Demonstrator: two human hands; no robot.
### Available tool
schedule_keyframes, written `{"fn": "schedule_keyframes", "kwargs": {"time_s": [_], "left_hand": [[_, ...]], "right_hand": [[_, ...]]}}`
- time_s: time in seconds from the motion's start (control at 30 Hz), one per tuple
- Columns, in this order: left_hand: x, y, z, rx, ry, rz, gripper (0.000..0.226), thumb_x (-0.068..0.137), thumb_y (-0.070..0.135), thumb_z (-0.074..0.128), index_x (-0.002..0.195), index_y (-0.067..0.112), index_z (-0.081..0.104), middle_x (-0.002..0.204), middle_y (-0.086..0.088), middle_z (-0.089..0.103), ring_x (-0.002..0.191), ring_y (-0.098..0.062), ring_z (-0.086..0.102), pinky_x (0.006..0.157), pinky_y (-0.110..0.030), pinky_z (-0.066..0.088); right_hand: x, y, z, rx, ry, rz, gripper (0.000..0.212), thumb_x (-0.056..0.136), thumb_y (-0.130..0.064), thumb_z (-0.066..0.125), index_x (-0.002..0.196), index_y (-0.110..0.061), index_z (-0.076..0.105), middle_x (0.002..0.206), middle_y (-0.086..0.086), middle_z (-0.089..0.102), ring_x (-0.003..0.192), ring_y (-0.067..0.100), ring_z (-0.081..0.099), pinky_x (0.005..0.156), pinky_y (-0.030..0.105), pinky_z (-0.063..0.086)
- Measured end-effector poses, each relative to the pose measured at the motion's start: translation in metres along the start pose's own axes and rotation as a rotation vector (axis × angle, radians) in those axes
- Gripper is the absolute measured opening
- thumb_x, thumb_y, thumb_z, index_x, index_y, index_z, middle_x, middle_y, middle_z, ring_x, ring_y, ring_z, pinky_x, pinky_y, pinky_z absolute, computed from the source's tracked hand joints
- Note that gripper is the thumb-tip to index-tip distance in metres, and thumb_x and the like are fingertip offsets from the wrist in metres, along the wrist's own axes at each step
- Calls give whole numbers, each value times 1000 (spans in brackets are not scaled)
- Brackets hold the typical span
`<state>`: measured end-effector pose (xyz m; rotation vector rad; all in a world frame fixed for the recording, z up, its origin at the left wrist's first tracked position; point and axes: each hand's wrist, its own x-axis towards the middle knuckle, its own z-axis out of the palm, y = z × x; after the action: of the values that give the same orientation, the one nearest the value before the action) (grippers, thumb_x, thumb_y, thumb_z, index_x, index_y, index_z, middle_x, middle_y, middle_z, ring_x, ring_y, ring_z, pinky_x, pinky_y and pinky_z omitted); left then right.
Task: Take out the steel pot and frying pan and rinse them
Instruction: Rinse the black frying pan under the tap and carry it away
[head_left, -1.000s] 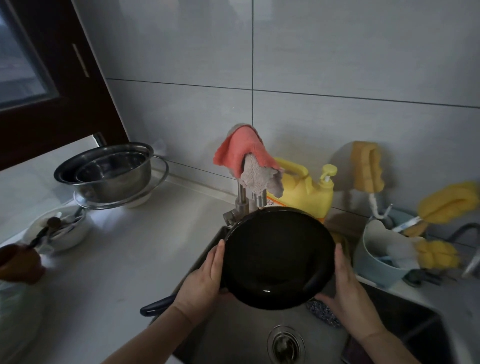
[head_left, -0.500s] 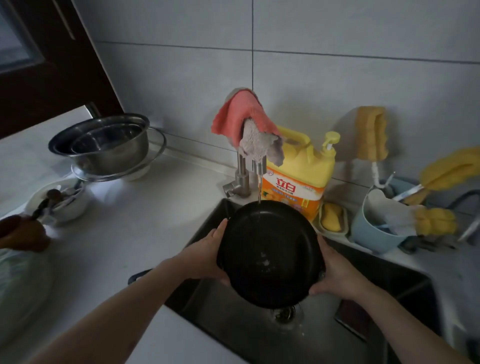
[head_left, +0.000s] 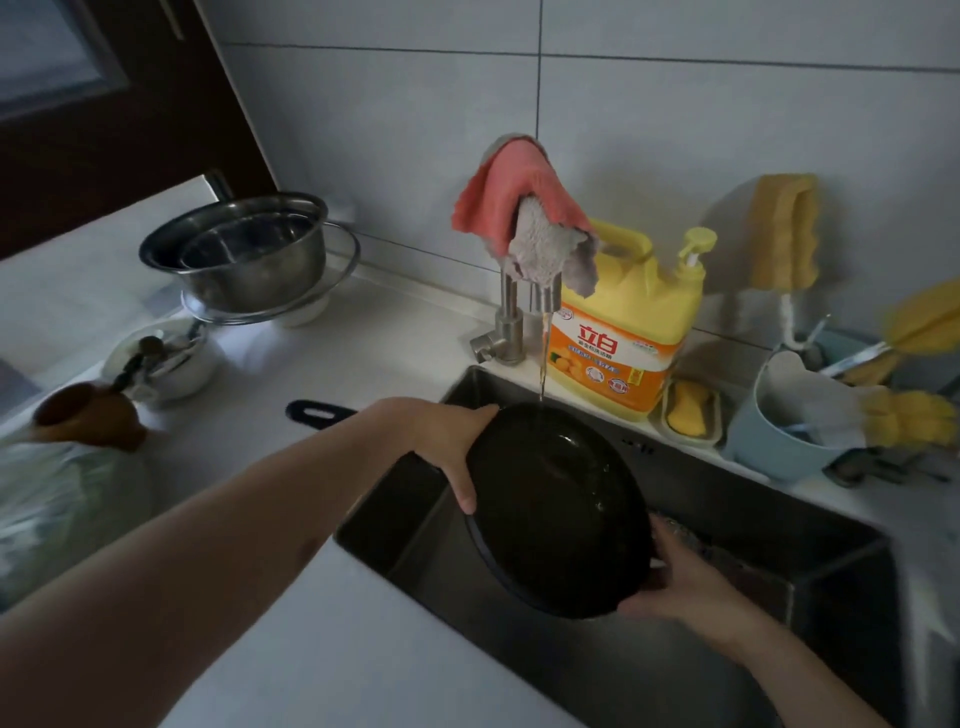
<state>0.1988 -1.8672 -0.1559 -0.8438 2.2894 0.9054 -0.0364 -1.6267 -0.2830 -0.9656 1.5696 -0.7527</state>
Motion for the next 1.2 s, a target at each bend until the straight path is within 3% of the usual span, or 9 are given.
{"fn": "schedule_keyframes", "kwargs": {"time_s": [0.17,0.33,0.47,0.67,0.8,0.93,1.07,1.13,1.2], "left_hand": [[-3,4,-2,240,233,96,133,56,32,91,149,36,-3,144,-3,33,129,-24,40,105,-37,38],[-2,-13,26,198,486,123,144,57,45,88,146,37,-24,153,-1,23,123,-21,49,101,-41,44],[7,-12,61,-70,599,103,144,59,46,87,144,41,-30,156,6,15,134,-15,36,108,-32,34],[24,10,79,-455,455,130,148,50,43,90,146,46,-21,158,11,15,145,-13,16,119,-43,21],[19,17,69,-391,287,196,132,61,27,88,139,56,-15,147,20,27,136,-3,22,115,-31,21],[11,14,50,-327,204,229,128,60,28,90,136,60,-8,149,22,30,138,0,28,118,-34,24],[1,14,33,-274,252,302,120,64,15,89,131,61,0,134,36,29,121,29,25,105,-6,27],[-4,12,29,-227,319,309,129,59,28,92,144,53,-2,145,28,29,135,9,26,116,-31,27],[-5,4,26,-195,370,307,135,56,37,92,149,46,-6,151,20,25,141,-6,25,116,-48,27]], "right_hand": [[16,13,33,93,199,-173,129,51,-1,94,144,-46,17,139,-15,44,124,6,49,99,17,44],[7,-14,10,-43,354,-309,140,52,-21,97,152,-42,2,155,-11,31,143,10,30,116,38,29],[-12,-51,-32,-243,356,-405,137,54,-12,95,144,-57,2,143,-40,23,136,-12,23,113,25,23],[-34,-78,-89,-414,222,-286,144,47,-23,97,152,-43,-1,154,-17,18,141,4,21,117,32,22],[-47,-74,-102,-354,158,-225,145,38,-39,99,153,-37,12,154,-15,28,140,6,29,118,39,26],[-51,-50,-89,-230,141,-176,144,36,-40,101,151,-46,14,150,-15,37,138,6,36,116,44,31],[-43,-44,-61,-184,193,-253,137,42,-34,98,147,-54,13,147,-19,38,138,5,34,116,47,31],[-36,-48,-47,-194,233,-324,132,46,-34,97,147,-54,14,146,-21,39,139,6,33,115,45,32],[-32,-54,-35,-197,285,-380,128,48,-32,96,142,-62,14,140,-32,38,135,-3,32,113,30,33]]}}
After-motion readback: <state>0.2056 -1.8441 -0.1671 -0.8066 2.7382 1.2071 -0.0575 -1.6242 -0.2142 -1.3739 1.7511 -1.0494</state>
